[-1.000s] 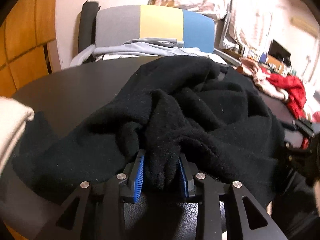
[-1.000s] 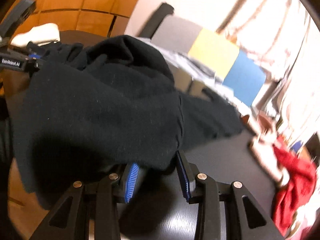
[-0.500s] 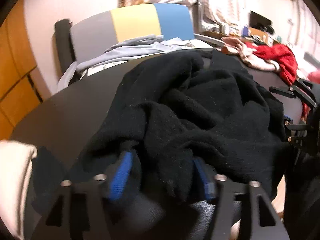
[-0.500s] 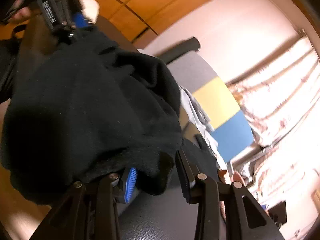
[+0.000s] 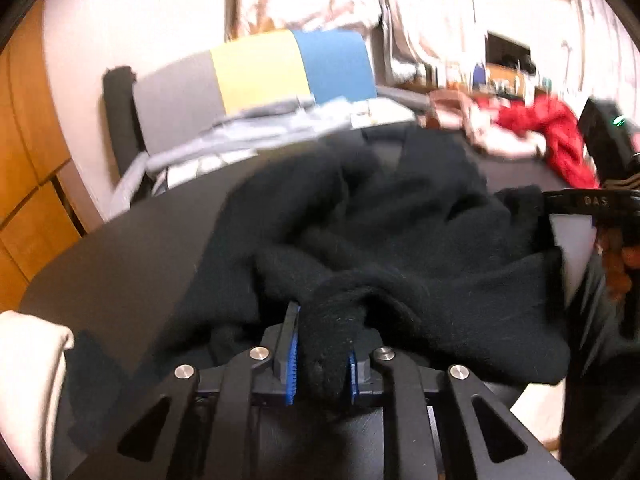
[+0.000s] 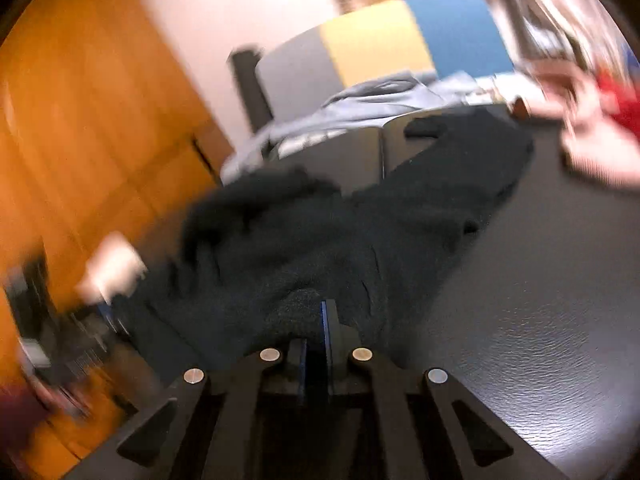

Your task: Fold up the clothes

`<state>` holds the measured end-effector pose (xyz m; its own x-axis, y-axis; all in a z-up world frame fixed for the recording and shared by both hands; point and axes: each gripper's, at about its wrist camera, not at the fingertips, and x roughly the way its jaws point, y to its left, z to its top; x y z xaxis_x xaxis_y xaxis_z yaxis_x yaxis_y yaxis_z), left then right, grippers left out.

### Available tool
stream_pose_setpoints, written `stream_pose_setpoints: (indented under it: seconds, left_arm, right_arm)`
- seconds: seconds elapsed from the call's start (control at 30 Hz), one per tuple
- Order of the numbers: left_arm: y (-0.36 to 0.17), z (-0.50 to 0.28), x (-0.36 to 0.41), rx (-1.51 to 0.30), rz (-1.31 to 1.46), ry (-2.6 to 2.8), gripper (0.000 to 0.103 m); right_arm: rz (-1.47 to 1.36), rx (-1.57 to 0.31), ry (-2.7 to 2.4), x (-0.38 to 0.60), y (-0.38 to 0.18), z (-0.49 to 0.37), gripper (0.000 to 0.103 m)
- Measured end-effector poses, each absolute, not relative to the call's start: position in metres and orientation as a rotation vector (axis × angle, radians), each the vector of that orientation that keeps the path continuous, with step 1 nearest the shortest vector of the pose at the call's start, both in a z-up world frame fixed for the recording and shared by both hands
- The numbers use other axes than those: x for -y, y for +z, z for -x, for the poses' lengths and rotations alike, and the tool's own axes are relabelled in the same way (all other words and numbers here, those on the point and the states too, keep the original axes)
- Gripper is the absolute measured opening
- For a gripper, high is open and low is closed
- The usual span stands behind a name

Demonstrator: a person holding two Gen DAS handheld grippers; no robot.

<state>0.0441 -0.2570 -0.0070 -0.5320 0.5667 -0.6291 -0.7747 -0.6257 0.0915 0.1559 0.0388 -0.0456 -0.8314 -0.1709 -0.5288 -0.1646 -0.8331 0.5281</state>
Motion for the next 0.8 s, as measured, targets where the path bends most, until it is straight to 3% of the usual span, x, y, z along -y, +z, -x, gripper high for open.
stream_pose_setpoints:
  seconds: [0.17, 0.3, 0.63, 0.8]
  left_arm:
    - [0.049, -0.050, 0.264, -0.343, 0.538, 2.282, 0.014]
    - [0.101, -0.051, 0.277, -0.205, 0.385, 2.358, 0.013]
    - [0.219, -0.051, 0.313, 0.116, 0.041, 2.447, 0.012]
    - [0.266, -0.055, 0.321, 0.156, -0.032, 2.428, 0.012]
  right_arm:
    - [-0.548, 1.231, -2.692, -0.066, -0.004, -0.144, 0.005]
    - [-0.306, 1.341, -2.557, -0.076, 0.035, -0.138, 0.005]
    - [0.052, 1.018, -2.548, -0.054, 0.190, -0.147, 0.005]
    - [0.181, 0.875, -2.562, -0.035, 0.257, -0.171, 0.005]
